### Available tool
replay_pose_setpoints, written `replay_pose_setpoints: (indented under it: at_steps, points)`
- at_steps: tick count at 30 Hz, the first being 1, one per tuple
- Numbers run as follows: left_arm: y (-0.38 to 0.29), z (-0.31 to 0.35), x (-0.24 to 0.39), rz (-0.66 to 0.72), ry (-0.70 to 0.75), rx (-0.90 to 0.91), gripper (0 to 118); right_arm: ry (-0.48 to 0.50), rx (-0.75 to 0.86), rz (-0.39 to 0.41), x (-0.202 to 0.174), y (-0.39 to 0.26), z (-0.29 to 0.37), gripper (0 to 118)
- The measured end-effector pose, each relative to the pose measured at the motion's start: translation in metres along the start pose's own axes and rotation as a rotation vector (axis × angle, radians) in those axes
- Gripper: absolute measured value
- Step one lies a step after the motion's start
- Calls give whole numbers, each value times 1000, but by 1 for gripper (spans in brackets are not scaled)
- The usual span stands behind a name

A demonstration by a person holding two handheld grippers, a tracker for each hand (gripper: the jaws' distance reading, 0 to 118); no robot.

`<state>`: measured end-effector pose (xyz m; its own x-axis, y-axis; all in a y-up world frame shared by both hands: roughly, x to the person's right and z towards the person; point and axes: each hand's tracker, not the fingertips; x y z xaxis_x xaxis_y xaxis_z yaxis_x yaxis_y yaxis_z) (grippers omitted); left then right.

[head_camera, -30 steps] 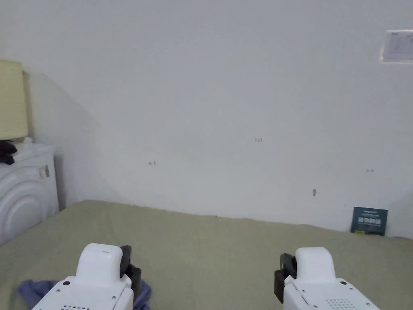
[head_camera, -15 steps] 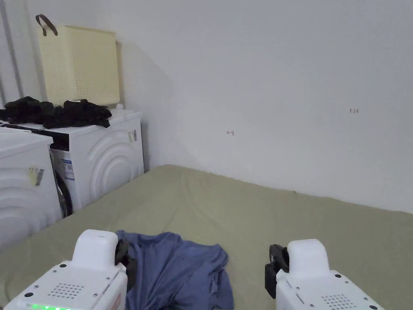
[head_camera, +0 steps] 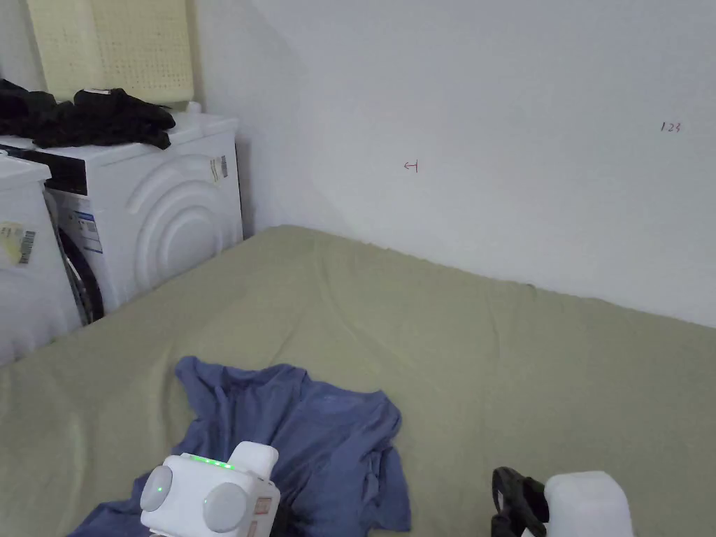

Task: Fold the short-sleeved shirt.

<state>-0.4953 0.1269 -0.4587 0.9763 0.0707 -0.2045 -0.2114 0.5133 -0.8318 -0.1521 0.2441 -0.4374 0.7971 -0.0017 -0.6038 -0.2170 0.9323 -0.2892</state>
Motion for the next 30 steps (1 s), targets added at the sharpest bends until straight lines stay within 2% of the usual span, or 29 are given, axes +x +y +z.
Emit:
replay_pose_setpoints:
  at_steps: [1,2,3,4,5,6,9,12,13,15,16,17,18,19,20,24,28,30]
  points:
    - [4,-3,1,-5,11,19,50,2,-4,2,1,-2,-4,0]
    - [9,-12,-7,-13,19,25,98,9,-8,9,2,-4,-7,0]
    - [12,-20,-9,-29,15,19,118,17,-17,17,1,-5,-11,0]
    - [11,-18,-12,-40,9,20,116,19,-29,23,0,-7,-13,0]
    - [23,-21,-10,-102,-2,164,118,19,-32,26,0,-9,-15,0]
    - [20,-18,-2,-63,40,46,118,17,-33,26,-1,-10,-16,0]
    - [24,-28,-2,-74,61,24,118,18,-41,15,0,-12,-17,0]
    - [22,-67,-15,-100,109,-39,115,6,-45,18,3,-13,-19,0]
    - [22,-73,-19,-101,138,-64,109,4,-48,18,5,-12,-20,0]
    - [21,-90,-31,-106,145,-73,80,-8,-47,19,7,-12,-19,0]
    - [21,-92,-38,-94,122,-87,68,-12,-46,18,8,-12,-19,0]
    - [21,-91,-42,-35,19,-97,60,-16,-45,16,10,-12,-18,0]
    - [17,-70,-33,12,16,-63,50,-21,-45,16,10,-12,-17,0]
    - [17,-62,-29,-21,49,-41,39,-26,-43,17,11,-12,-16,0]
    - [17,-59,-24,-53,96,-14,5,-30,-41,15,12,-12,-14,0]
    - [21,-69,-32,-69,71,-38,4,-38,-41,-2,16,-12,-7,0]
    - [27,-35,-17,-25,-67,113,4,-57,-35,4,25,-12,9,0]
    - [35,-21,8,-75,-126,133,4,-69,-27,-22,34,-11,20,0]
